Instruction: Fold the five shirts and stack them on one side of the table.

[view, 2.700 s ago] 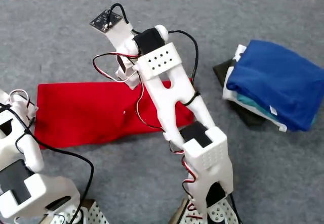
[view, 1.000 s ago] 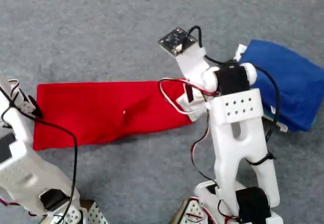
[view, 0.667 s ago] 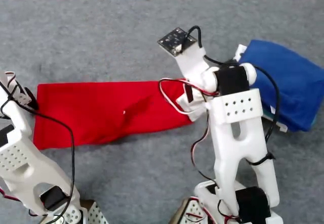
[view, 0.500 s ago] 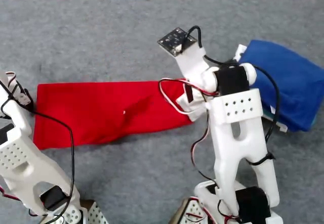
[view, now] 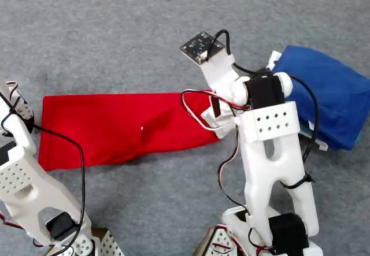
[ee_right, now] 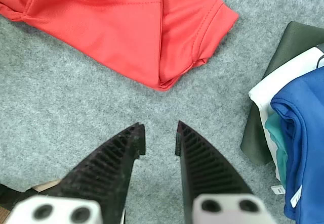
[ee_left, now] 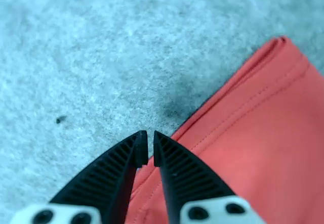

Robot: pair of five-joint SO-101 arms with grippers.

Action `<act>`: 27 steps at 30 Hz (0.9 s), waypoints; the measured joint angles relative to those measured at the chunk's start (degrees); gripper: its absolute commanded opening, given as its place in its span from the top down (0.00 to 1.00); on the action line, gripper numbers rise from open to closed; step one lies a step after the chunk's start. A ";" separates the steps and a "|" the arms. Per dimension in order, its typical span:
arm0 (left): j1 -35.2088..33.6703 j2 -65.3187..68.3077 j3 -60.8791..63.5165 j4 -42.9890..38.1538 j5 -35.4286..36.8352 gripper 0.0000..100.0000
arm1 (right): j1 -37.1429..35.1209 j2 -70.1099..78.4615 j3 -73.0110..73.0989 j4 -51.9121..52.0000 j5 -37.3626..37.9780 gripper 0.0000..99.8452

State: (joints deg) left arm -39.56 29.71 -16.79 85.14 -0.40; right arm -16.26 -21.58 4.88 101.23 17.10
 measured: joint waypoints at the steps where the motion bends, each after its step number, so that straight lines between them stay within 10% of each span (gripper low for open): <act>1: 0.00 0.00 0.00 0.00 1.05 0.98 | 0.00 0.00 0.00 0.00 0.00 0.88; 27: 0.00 0.00 2.64 0.18 5.71 0.98 | 0.00 0.00 0.00 0.00 -6.59 0.88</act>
State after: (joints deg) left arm -39.56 29.71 -14.15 85.32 5.32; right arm -16.26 -21.58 4.88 101.23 10.51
